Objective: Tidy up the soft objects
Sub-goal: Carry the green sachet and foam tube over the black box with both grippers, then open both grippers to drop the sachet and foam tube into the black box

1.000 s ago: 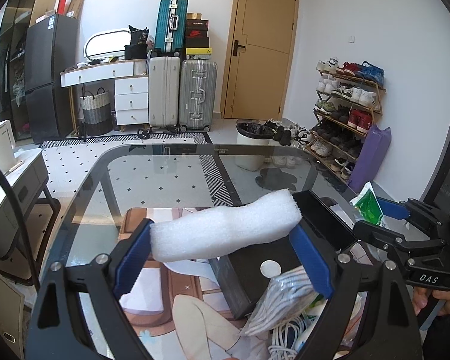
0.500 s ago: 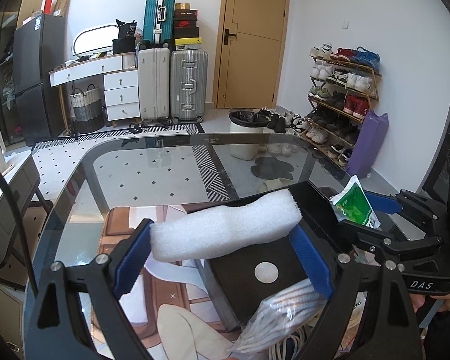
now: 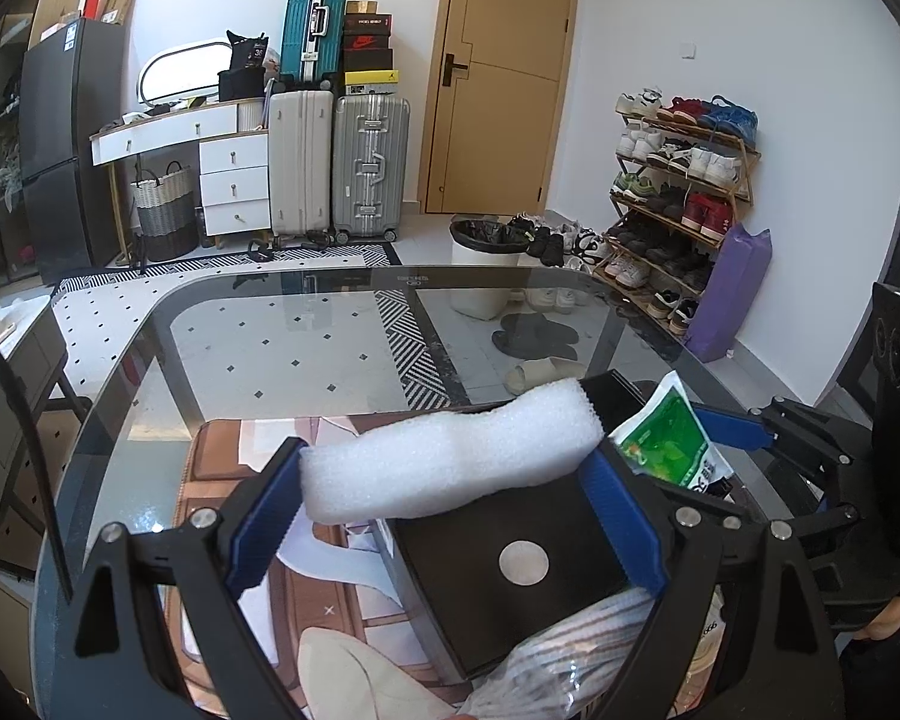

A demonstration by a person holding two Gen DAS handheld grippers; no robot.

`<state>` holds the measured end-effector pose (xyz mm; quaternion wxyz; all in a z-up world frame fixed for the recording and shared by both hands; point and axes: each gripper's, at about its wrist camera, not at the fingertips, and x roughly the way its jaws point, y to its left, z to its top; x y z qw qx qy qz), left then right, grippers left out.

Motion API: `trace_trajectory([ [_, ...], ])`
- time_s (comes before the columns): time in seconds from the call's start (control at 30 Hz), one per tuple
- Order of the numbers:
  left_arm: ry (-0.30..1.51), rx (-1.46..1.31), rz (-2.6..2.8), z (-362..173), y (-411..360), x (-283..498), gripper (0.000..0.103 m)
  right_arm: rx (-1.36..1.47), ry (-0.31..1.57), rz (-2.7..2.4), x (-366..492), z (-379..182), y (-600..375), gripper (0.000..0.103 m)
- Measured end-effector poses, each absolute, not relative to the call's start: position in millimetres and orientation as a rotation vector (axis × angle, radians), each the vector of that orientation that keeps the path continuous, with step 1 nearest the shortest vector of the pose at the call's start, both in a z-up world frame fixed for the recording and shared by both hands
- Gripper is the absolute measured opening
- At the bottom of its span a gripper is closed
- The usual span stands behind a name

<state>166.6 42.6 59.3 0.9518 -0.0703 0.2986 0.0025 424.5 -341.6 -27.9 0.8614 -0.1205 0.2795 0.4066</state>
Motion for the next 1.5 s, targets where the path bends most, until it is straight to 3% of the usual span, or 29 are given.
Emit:
trace_trajectory([
  [0.27,0.613,-0.142,0.001,56,43,170,0.09,-0.268,0.589,0.843,434,-33,-333,0.064],
  [0.6,0.611,-0.116,-0.014,55,38,172,0.091,-0.268,0.55,0.839,430,-26,-342,0.092],
  [0.67,0.612,-0.113,-0.017,55,37,172,0.091,-0.263,0.534,0.838,428,-23,-344,0.093],
  [0.77,0.613,-0.108,-0.028,57,35,171,0.103,-0.265,0.533,0.822,426,-19,-346,0.095],
  [1.13,0.571,-0.06,-0.047,74,30,145,0.103,-0.25,0.553,0.802,407,-21,-371,0.102],
  [1.5,0.558,-0.081,-0.036,73,39,104,0.103,-0.176,0.605,0.824,382,-32,-400,0.102],
])
